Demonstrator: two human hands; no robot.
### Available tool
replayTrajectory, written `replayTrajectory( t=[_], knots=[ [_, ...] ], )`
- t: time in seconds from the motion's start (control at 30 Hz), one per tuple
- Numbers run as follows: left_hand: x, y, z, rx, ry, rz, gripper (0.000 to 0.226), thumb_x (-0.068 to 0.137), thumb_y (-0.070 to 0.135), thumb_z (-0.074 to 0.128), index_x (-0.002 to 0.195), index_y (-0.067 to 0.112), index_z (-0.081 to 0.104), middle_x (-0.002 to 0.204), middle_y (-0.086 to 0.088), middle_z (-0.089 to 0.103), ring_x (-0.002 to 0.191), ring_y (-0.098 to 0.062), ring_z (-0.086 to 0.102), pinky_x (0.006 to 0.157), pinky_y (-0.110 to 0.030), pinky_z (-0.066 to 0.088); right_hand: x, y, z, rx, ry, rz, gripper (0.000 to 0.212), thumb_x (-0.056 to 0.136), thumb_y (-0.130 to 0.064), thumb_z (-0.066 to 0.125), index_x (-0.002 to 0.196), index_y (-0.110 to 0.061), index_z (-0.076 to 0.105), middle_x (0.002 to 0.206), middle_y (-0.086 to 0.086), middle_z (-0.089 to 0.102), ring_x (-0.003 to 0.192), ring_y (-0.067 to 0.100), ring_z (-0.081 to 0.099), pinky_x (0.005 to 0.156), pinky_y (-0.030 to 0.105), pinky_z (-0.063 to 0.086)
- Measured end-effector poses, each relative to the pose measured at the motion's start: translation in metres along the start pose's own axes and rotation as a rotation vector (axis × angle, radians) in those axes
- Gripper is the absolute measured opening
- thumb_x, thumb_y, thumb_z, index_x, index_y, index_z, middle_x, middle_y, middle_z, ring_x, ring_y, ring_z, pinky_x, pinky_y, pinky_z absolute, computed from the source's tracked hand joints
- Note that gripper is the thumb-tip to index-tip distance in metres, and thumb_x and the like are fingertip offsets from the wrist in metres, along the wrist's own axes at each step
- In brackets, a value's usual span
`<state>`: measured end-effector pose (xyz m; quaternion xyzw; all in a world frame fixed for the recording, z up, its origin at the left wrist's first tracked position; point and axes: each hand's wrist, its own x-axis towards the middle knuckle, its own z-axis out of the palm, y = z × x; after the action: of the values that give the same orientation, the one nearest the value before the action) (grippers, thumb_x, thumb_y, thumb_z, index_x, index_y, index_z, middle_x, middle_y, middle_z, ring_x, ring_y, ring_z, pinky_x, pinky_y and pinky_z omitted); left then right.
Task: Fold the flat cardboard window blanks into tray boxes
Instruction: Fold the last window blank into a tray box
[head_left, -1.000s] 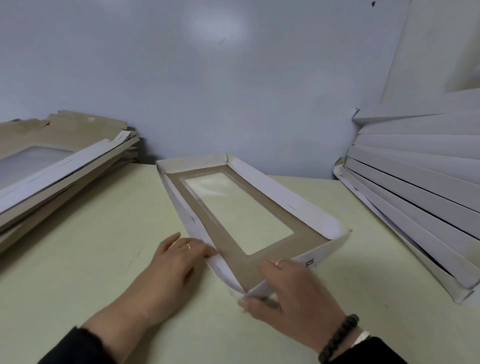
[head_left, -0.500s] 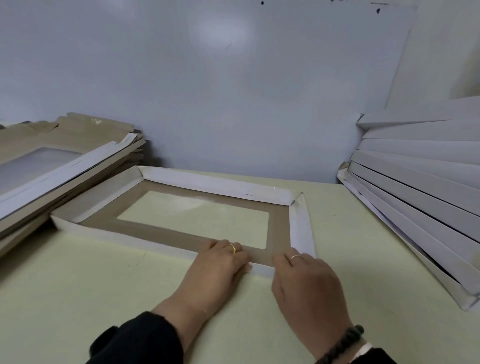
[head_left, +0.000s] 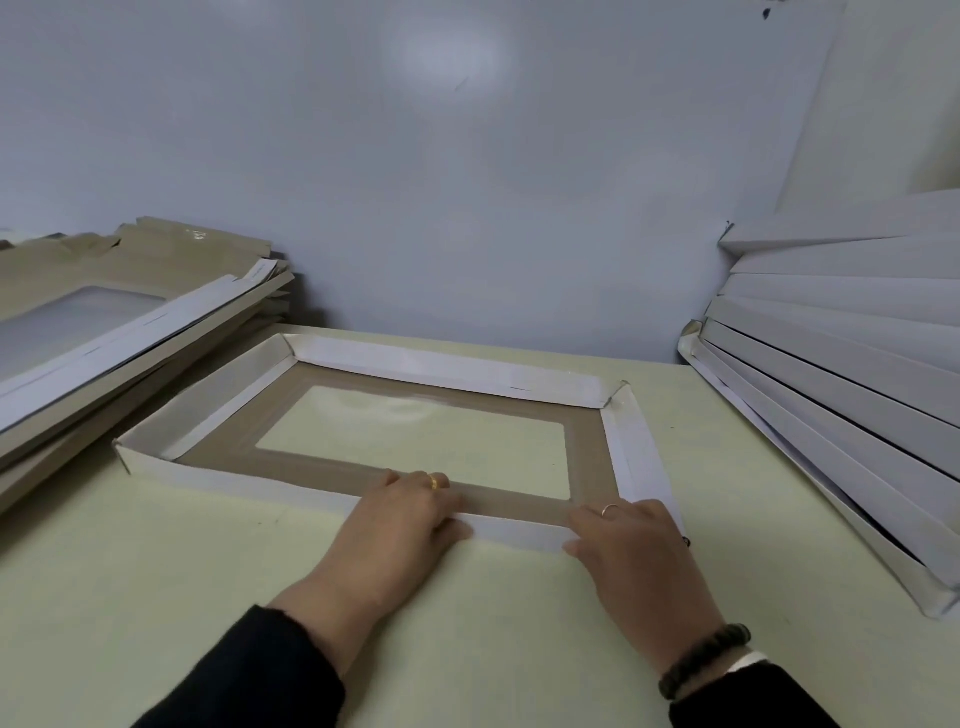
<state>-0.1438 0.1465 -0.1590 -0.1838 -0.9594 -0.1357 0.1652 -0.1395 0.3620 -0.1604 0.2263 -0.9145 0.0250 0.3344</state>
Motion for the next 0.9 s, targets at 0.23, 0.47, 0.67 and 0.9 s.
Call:
replayTrajectory(
  t=[0.23,0.47,0.67,0.9],
  knots=[
    [-0.025,-0.049,-0.033,-0.088,0.002,-0.175,0.006,0.088,0.028,0.062,0.085,0.03,0.067,0.069,0.008,0.051,0.068,-0.007,0.047,0.075,-0.024,0.028,-0.005,0.027,-0.006,0.03,-0.067,0.083,0.04,0.033,-0.006,0.093,0.055,-0.017,0.061,0.042,-0.002,0.05,0.042,0.015,0.053,0.061,0.029,0.027],
    [-0.058,-0.088,-0.063,-0.047,0.086,-0.322,0.009,0.075,0.03,0.076,0.07,0.025,0.071,0.053,0.011,0.052,0.059,-0.005,0.048,0.072,-0.034,0.035,-0.015,0.067,-0.012,0.015,-0.077,0.14,0.02,0.063,-0.023,0.057,0.05,-0.022,0.043,0.046,-0.009,0.032,0.046,0.02,0.036,0.06,0.028,0.024],
    [-0.067,-0.096,-0.064,-0.138,0.122,-0.438,0.016,0.07,0.014,0.079,0.064,0.025,0.07,0.066,0.004,0.058,0.075,-0.003,0.055,0.075,-0.005,0.032,-0.019,0.081,-0.016,0.017,-0.059,0.178,0.031,0.07,-0.033,0.042,0.046,-0.015,0.052,0.051,-0.012,0.028,0.05,0.016,0.032,0.055,0.031,0.037],
    [-0.07,-0.102,-0.06,-0.333,0.134,-0.462,0.026,0.068,0.012,0.079,0.061,0.032,0.064,0.084,0.006,0.059,0.077,-0.001,0.05,0.062,-0.012,0.038,-0.022,0.084,-0.022,0.34,-0.3,0.669,0.061,0.073,-0.032,0.076,0.127,-0.02,0.051,0.149,0.009,0.027,0.134,0.028,0.025,0.107,0.044,0.027]
  ],
)
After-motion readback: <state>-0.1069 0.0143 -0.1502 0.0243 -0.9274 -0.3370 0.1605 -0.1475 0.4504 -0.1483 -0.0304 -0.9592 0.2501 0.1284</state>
